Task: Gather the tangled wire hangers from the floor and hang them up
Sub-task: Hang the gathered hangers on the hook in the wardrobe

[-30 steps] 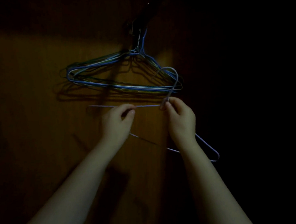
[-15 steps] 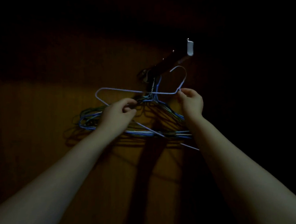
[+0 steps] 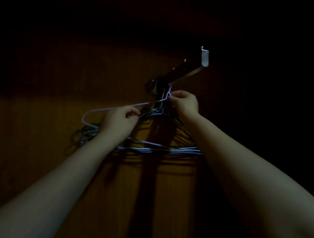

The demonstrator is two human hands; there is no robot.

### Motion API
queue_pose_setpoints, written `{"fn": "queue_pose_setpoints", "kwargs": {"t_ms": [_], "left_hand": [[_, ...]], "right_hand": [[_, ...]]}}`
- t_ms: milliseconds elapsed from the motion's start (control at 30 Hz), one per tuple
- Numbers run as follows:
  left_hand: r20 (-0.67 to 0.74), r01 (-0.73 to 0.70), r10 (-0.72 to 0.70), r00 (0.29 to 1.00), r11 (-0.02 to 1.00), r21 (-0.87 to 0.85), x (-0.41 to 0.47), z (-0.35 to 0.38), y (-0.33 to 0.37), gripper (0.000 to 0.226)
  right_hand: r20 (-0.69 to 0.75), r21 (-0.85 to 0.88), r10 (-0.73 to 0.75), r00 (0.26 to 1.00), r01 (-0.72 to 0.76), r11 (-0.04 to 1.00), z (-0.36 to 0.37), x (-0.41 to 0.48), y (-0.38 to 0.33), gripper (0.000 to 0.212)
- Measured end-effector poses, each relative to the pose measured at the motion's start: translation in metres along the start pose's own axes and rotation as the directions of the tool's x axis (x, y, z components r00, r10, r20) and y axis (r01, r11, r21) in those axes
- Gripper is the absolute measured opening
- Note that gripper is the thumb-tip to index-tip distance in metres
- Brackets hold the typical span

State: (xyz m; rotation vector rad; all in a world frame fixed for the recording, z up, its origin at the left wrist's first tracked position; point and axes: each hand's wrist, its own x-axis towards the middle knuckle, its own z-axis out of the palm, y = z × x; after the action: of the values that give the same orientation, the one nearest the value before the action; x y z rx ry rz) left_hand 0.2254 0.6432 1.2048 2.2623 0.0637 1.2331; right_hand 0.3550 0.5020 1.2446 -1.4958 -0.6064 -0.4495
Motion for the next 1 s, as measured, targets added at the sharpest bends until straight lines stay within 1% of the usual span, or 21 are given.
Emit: {"fn": "queue_pose_setpoints", "kwargs": {"t_ms": [100, 200, 300, 433, 567, 700, 767, 867, 933, 1000], "left_hand": [[0.029, 0.025, -0.026, 0.999, 0.999, 0.024, -0.002, 0.002, 0.000, 0.012], [0.053, 0.054, -0.058, 0.997, 0.996, 0.073, -0.008, 0.005, 0.002, 0.013], [0.064, 0.078, -0.085, 0.994, 0.992, 0.097, -0.016, 0.007, 0.003, 0.020], [0.063, 0.049, -0.059, 0.996, 0.987, 0.152, -0.032, 0.007, 0.003, 0.028], [0.085, -0.029, 0.012, 0.996, 0.979, 0.202, -0.049, 0.008, 0.013, 0.033], [0.127, -0.110, 0.086, 0.988, 0.974, 0.196, -0.078, 0.017, 0.033, 0.028], [0.153, -0.185, 0.163, 0.975, 0.972, 0.146, -0.097, 0.024, 0.048, 0.027], [0.210, -0.283, 0.274, 0.938, 0.959, 0.013, -0.130, 0.038, 0.070, 0.029], [0.228, -0.326, 0.327, 0.917, 0.944, -0.044, -0.153, 0.044, 0.084, 0.031], [0.241, -0.368, 0.371, 0.897, 0.928, -0.059, -0.175, 0.048, 0.098, 0.032]], "right_hand": [[0.042, -0.111, -0.026, 0.999, 0.030, 0.993, 0.001, -0.006, 0.005, 0.008], [0.010, -0.230, -0.034, 0.999, 0.036, 0.973, 0.001, -0.011, 0.013, 0.005], [-0.003, -0.305, -0.066, 0.998, 0.062, 0.950, -0.004, -0.020, 0.017, 0.001], [-0.009, -0.455, -0.132, 0.991, 0.114, 0.883, -0.019, -0.038, 0.013, 0.029], [0.018, -0.649, -0.181, 0.983, 0.149, 0.746, -0.038, -0.068, 0.007, 0.032], [-0.033, -0.816, -0.223, 0.974, 0.103, 0.568, -0.064, -0.112, -0.003, 0.033], [-0.058, -0.871, -0.259, 0.964, 0.078, 0.485, -0.081, -0.140, -0.010, 0.033], [-0.094, -0.932, -0.286, 0.954, 0.017, 0.362, -0.108, -0.184, -0.017, 0.034], [-0.111, -0.958, -0.262, 0.959, -0.034, 0.284, -0.125, -0.213, -0.021, 0.036], [-0.136, -0.970, -0.222, 0.966, -0.084, 0.228, -0.142, -0.242, -0.024, 0.036]]}}
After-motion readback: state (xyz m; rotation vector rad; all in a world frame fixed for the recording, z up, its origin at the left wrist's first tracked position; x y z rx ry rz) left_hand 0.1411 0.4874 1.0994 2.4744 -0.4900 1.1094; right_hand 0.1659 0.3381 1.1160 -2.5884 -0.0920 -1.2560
